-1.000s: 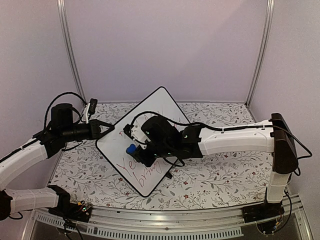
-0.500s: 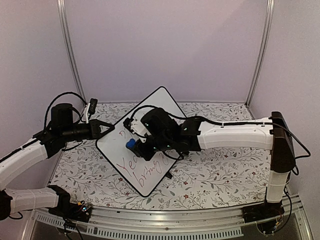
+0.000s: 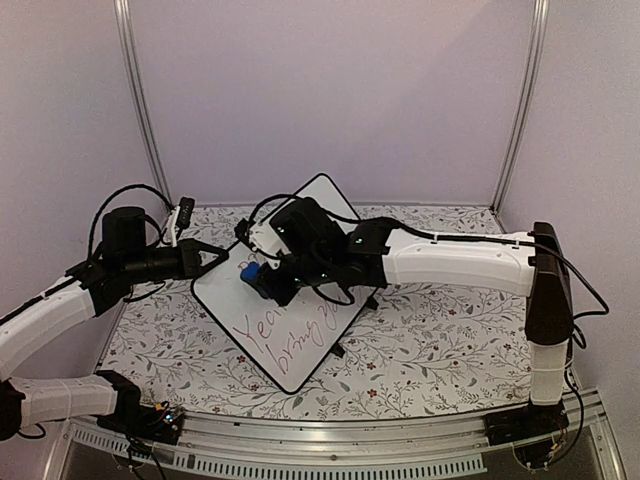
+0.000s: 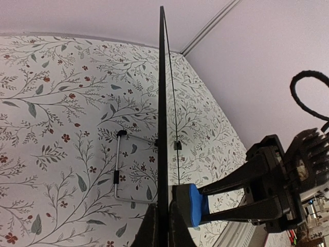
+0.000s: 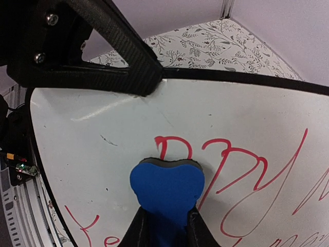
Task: Erase the whiteboard
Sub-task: Erase the whiteboard at the center of the board.
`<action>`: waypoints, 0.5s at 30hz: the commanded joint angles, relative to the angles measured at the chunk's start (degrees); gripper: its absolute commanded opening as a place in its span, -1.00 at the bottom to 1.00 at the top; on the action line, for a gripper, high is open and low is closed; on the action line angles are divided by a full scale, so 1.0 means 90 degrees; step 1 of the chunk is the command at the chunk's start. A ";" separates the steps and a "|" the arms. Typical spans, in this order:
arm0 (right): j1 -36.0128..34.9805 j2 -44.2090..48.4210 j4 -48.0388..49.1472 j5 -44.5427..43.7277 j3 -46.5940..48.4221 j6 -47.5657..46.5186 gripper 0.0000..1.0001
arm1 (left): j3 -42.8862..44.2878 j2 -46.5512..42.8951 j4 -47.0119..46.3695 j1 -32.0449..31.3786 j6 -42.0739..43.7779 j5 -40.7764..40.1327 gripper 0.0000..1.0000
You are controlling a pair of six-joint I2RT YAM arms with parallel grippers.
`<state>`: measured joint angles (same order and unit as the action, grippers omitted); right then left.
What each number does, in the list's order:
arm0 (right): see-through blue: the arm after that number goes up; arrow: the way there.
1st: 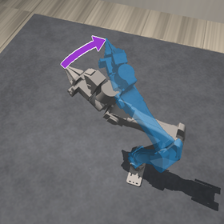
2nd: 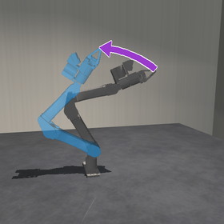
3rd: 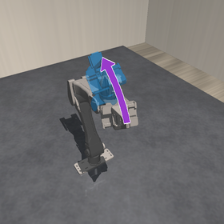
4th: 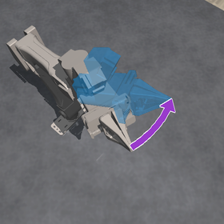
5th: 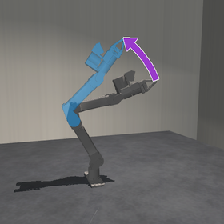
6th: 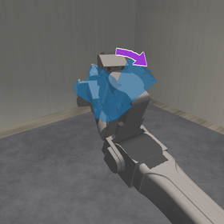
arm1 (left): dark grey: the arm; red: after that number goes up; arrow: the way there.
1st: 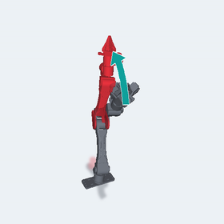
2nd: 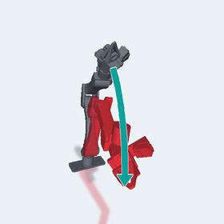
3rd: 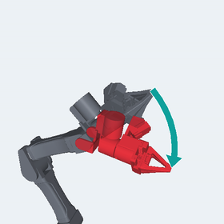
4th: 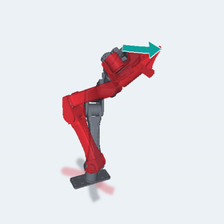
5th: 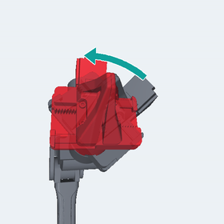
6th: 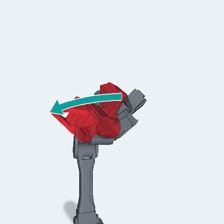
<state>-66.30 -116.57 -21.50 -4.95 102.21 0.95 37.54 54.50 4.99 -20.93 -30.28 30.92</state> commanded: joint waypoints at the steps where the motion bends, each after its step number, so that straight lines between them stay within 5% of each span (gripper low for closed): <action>1: 0.0140 -0.0398 0.0122 -0.0003 0.0403 -0.0248 -0.96 | 0.0063 -0.0039 -0.0450 -0.0121 0.0131 0.0586 -1.00; 15: 0.0306 -0.0677 0.0085 0.0112 0.0976 -0.0338 -0.96 | 0.0057 -0.0051 -0.0448 -0.0120 0.0133 0.0593 -1.00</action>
<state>-65.14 -119.81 -22.74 -3.22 108.84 -1.28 37.54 54.57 5.43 -20.82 -30.28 30.37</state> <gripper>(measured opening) 0.192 0.031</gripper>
